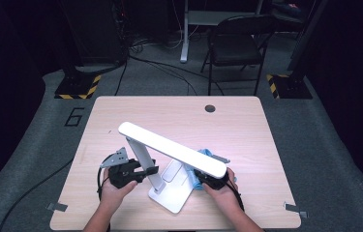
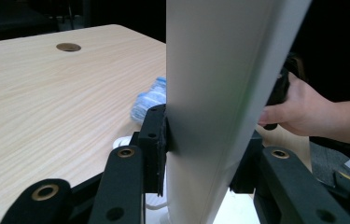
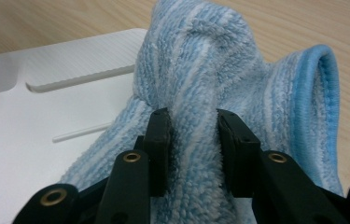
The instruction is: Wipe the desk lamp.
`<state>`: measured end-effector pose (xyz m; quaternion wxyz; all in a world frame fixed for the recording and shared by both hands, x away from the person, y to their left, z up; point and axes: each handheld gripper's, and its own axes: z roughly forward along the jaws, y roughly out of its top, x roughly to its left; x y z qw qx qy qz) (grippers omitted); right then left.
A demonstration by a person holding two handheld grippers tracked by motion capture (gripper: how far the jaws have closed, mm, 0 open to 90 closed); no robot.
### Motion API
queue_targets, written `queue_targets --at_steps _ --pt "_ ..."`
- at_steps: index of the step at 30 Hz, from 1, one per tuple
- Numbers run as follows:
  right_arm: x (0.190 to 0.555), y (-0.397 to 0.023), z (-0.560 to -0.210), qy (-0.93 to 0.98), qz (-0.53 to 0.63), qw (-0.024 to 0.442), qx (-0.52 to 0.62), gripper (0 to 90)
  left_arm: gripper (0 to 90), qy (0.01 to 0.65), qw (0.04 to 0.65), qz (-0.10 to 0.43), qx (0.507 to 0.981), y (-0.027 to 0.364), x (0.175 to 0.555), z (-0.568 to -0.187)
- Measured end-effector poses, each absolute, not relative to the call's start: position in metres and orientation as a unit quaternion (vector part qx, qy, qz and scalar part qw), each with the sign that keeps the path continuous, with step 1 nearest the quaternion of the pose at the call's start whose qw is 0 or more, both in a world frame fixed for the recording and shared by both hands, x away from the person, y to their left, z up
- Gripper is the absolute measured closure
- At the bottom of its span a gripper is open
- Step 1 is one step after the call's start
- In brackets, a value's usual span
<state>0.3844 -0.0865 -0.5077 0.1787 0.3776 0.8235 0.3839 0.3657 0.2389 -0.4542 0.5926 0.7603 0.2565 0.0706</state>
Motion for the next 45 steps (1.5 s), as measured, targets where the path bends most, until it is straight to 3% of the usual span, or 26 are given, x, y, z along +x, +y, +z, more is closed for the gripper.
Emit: queue_targets --at_steps 15,30,45 --pt "0.400 -0.085 -0.505 0.821 0.383 0.173 0.385 65.7 58.3 0.235 0.603 0.052 0.761 0.236 0.364 -0.455" --pt "0.331 -0.070 -0.500 0.832 0.409 0.156 0.341 65.4 55.2 0.240 0.603 0.064 0.758 0.239 0.362 -0.452" --pt "0.352 -0.065 -0.510 0.835 0.395 0.167 0.344 66.7 53.3 0.234 0.612 0.056 0.754 0.244 0.362 -0.451"
